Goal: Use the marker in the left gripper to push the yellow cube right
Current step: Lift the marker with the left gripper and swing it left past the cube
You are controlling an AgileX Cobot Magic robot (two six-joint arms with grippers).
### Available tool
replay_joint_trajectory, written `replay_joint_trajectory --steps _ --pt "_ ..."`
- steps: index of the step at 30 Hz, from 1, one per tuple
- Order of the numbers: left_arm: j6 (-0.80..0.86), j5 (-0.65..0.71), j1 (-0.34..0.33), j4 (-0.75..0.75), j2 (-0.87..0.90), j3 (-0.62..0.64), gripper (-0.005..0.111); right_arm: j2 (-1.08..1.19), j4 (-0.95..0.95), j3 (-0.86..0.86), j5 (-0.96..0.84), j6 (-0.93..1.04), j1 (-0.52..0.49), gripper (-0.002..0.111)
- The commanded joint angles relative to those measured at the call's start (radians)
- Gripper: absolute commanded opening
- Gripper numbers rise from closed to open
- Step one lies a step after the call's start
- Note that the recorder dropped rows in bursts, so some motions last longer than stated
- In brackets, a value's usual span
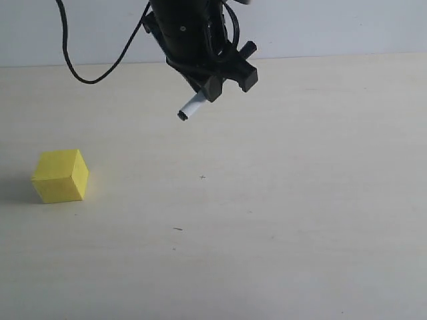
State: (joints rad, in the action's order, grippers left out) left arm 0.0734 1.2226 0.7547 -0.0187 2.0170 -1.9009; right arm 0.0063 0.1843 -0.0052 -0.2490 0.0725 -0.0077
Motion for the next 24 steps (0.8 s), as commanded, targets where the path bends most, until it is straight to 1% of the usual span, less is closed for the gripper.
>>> replay_joint_trajectory --steps 1,6,10,14,18,22,24 --pt "0.033 -0.002 0.002 -0.047 -0.067 0.064 0.0 -0.006 -0.001 0.005 0.004 0.005 -0.003 0.0" --pt "0.041 -0.006 0.002 -0.107 -0.137 0.197 0.0 -0.006 -0.001 0.005 0.004 0.005 -0.003 0.0" --pt "0.047 -0.067 -0.023 -0.127 -0.208 0.329 0.0 -0.006 -0.001 0.005 0.004 0.005 -0.003 0.0" --pt "0.066 -0.116 -0.071 -0.12 -0.288 0.457 0.0 -0.006 -0.001 0.005 0.004 0.005 -0.003 0.0" --pt "0.106 -0.125 -0.138 -0.106 -0.368 0.578 0.0 -0.006 -0.001 0.005 0.004 0.005 -0.003 0.0" --pt "0.13 -0.116 -0.213 -0.087 -0.432 0.64 0.0 -0.006 -0.001 0.005 0.004 0.005 -0.003 0.0" --pt "0.186 -0.091 -0.24 -0.08 -0.451 0.655 0.0 -0.006 -0.001 0.005 0.004 0.005 -0.003 0.0"
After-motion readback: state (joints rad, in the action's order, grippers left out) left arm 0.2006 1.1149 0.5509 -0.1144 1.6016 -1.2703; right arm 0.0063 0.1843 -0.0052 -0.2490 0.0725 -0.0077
